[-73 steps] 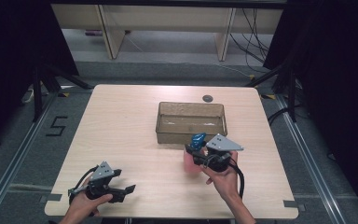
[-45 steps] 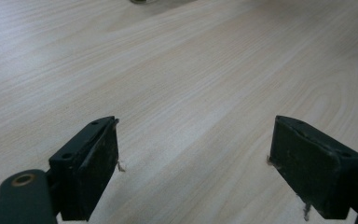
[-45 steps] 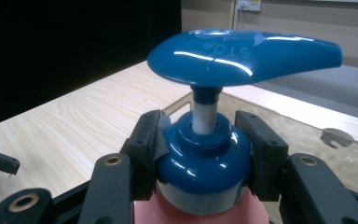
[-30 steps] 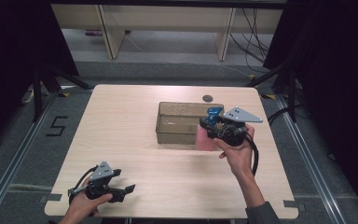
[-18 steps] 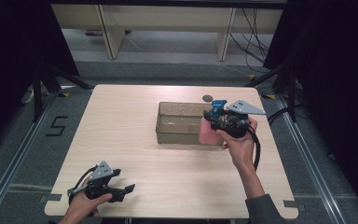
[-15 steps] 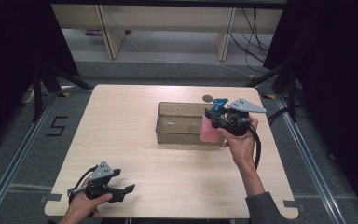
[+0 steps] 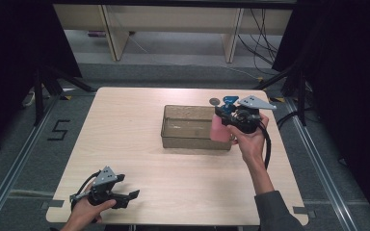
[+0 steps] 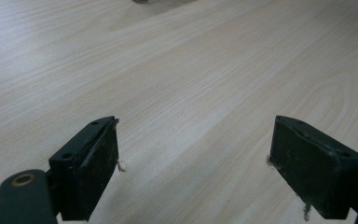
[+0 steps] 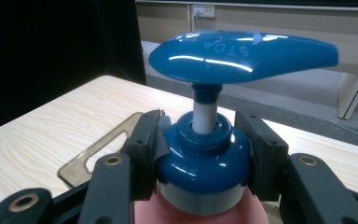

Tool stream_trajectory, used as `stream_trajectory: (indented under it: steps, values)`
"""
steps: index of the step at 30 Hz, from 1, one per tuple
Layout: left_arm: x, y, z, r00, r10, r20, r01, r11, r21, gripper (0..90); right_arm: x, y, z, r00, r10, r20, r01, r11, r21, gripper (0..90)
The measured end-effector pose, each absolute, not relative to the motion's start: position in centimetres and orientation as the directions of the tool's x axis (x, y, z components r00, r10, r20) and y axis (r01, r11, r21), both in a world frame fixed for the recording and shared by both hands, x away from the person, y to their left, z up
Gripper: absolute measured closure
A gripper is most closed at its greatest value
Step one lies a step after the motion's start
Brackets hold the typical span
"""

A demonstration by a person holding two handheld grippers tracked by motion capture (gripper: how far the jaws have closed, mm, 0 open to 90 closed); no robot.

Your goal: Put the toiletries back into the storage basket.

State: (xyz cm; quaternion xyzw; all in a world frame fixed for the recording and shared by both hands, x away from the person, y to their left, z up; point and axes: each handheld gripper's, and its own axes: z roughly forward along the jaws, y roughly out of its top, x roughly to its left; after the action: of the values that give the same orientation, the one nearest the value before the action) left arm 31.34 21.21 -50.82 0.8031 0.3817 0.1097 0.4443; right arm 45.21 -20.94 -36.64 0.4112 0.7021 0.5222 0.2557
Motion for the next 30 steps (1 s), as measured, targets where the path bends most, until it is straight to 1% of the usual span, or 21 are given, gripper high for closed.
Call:
stream_trajectory:
  steps: [2, 4, 5, 11, 13, 14, 16, 17, 18, 20, 21, 22, 23, 25, 27, 28, 30]
  values:
    - [31.3, 21.2, -50.8, 0.684, 0.711, -0.164, 0.515, -0.312, 0.798, 14.9, 45.6, -21.0, -36.8, -0.524, 0.850, 0.052, 0.296, 0.124, 0.947, 53.4]
    - [31.3, 21.2, -50.8, 0.684, 0.711, -0.166, 0.516, -0.309, 0.799, 14.9, 45.8, -20.9, -36.9, -0.516, 0.852, 0.087, 0.322, 0.099, 0.941, 53.5]
    - [31.3, 21.2, -50.8, 0.684, 0.710, -0.167, 0.515, -0.308, 0.800, 14.8, 46.1, -21.0, -37.1, -0.521, 0.851, 0.068, 0.307, 0.112, 0.945, 53.4]
    - [31.3, 21.1, -50.8, 0.681, 0.714, -0.162, 0.516, -0.311, 0.798, 14.8, 47.0, -21.0, -37.6, -0.501, 0.864, 0.053, 0.313, 0.124, 0.941, 53.5]
    - [31.3, 21.1, -50.8, 0.681, 0.714, -0.162, 0.516, -0.311, 0.798, 14.9, 47.3, -21.1, -37.8, -0.496, 0.866, 0.062, 0.325, 0.120, 0.938, 53.5]
    - [31.3, 21.1, -50.8, 0.680, 0.715, -0.162, 0.516, -0.310, 0.799, 14.8, 47.5, -21.2, -37.8, -0.494, 0.868, 0.049, 0.317, 0.127, 0.940, 53.5]
    - [31.3, 21.2, -50.8, 0.683, 0.710, -0.169, 0.516, -0.306, 0.800, 14.9, 47.7, -21.2, -37.9, -0.484, 0.873, 0.068, 0.337, 0.114, 0.935, 53.5]
    - [31.3, 21.2, -50.8, 0.682, 0.712, -0.168, 0.514, -0.303, 0.802, 14.9, 47.9, -21.3, -38.0, -0.488, 0.872, 0.043, 0.320, 0.132, 0.938, 53.5]
    - [31.3, 21.2, -50.8, 0.682, 0.712, -0.168, 0.515, -0.304, 0.802, 14.9, 48.0, -21.3, -38.1, -0.490, 0.869, 0.059, 0.330, 0.122, 0.936, 53.4]
    - [31.3, 21.2, -50.8, 0.682, 0.711, -0.169, 0.516, -0.304, 0.801, 14.9, 48.4, -21.4, -38.3, -0.486, 0.873, 0.047, 0.327, 0.131, 0.936, 53.4]
    - [31.3, 21.2, -50.8, 0.682, 0.711, -0.169, 0.516, -0.304, 0.801, 14.9, 48.4, -21.4, -38.3, -0.476, 0.878, 0.052, 0.339, 0.129, 0.932, 53.5]
    - [31.3, 21.2, -50.8, 0.682, 0.711, -0.169, 0.515, -0.304, 0.801, 14.9, 48.6, -21.4, -38.5, -0.484, 0.873, 0.060, 0.336, 0.122, 0.934, 53.5]
    - [31.3, 21.2, -50.8, 0.682, 0.712, -0.169, 0.515, -0.303, 0.802, 14.9, 48.7, -21.5, -38.6, -0.477, 0.878, 0.046, 0.328, 0.129, 0.936, 53.4]
    - [31.3, 21.2, -50.8, 0.679, 0.715, -0.166, 0.516, -0.304, 0.801, 14.8, 48.9, -21.5, -38.8, -0.472, 0.879, 0.067, 0.351, 0.118, 0.929, 53.5]
    - [31.3, 21.2, -50.8, 0.679, 0.715, -0.166, 0.516, -0.304, 0.801, 14.8, 49.1, -21.5, -39.1, -0.482, 0.874, 0.057, 0.340, 0.127, 0.932, 53.4]
    - [31.3, 21.2, -50.8, 0.678, 0.715, -0.167, 0.516, -0.303, 0.801, 14.9, 48.9, -21.4, -39.1, -0.465, 0.881, 0.083, 0.362, 0.103, 0.926, 53.5]
    - [31.3, 21.2, -50.8, 0.681, 0.713, -0.168, 0.513, -0.301, 0.804, 14.9, 49.2, -21.5, -39.3, -0.479, 0.875, 0.066, 0.345, 0.118, 0.931, 53.4]
